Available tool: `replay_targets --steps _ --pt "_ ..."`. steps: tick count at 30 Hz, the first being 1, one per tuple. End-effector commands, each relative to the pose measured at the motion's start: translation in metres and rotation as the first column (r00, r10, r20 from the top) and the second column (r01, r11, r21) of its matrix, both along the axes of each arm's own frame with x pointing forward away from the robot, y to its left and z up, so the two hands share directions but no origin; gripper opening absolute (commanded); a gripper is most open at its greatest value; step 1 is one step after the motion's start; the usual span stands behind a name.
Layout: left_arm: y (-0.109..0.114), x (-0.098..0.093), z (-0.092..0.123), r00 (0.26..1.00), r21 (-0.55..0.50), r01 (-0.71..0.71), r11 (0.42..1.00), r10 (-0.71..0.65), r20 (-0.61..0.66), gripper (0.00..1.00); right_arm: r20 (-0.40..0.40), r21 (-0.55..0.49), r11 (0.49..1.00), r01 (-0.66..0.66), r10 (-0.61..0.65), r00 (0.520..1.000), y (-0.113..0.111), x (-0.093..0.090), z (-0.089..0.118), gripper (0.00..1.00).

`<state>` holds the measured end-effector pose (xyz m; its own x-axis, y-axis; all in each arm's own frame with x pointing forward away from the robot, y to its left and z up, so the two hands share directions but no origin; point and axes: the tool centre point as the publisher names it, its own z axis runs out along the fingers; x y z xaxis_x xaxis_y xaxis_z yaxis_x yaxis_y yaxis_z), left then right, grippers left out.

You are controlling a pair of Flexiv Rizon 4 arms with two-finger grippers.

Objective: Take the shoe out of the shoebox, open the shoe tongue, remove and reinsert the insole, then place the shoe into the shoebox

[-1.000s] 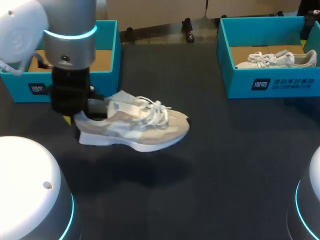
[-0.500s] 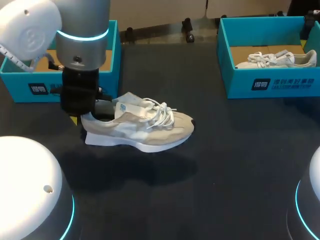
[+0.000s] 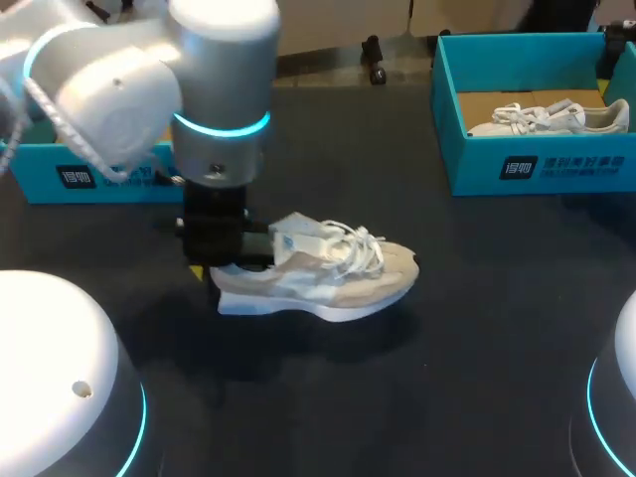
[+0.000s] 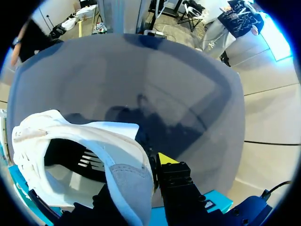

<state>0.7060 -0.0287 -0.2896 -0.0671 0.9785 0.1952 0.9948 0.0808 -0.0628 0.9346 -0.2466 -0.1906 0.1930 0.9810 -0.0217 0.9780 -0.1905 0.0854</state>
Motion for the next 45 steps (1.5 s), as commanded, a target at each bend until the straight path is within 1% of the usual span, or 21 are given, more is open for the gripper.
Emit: replay_targets --steps 1,11,21,26,37,45 --pt "-0.026 0.004 -0.021 1.0 0.026 -0.008 1.0 0.009 -0.006 0.0 0.002 -0.002 1.0 0.002 -0.002 1.0 0.0 -0.001 0.0 1.0" --pt "-0.041 0.0 -0.053 1.0 -0.006 -0.009 1.0 0.009 0.01 0.0 0.002 -0.002 1.0 0.002 -0.002 1.0 0.0 -0.001 0.0 1.0" --pt "-0.049 -0.003 -0.075 0.999 -0.028 -0.003 1.0 0.005 0.036 0.0 0.002 -0.002 1.0 0.002 -0.002 1.0 0.0 -0.001 0.0 1.0" --pt "-0.053 -0.005 -0.079 0.999 -0.053 0.035 0.998 -0.033 0.035 0.0 0.002 -0.002 1.0 0.002 -0.002 1.0 0.0 -0.001 0.0 1.0" --pt "-0.061 -0.012 -0.091 0.996 -0.058 0.081 0.995 -0.078 0.05 0.0 0.002 -0.002 1.0 0.002 -0.002 1.0 0.0 -0.001 0.0 1.0" --pt "-0.064 -0.013 -0.097 0.995 -0.063 0.089 0.994 -0.086 0.054 0.0 0.002 -0.002 1.0 0.002 -0.002 1.0 0.0 -0.001 0.0 1.0"
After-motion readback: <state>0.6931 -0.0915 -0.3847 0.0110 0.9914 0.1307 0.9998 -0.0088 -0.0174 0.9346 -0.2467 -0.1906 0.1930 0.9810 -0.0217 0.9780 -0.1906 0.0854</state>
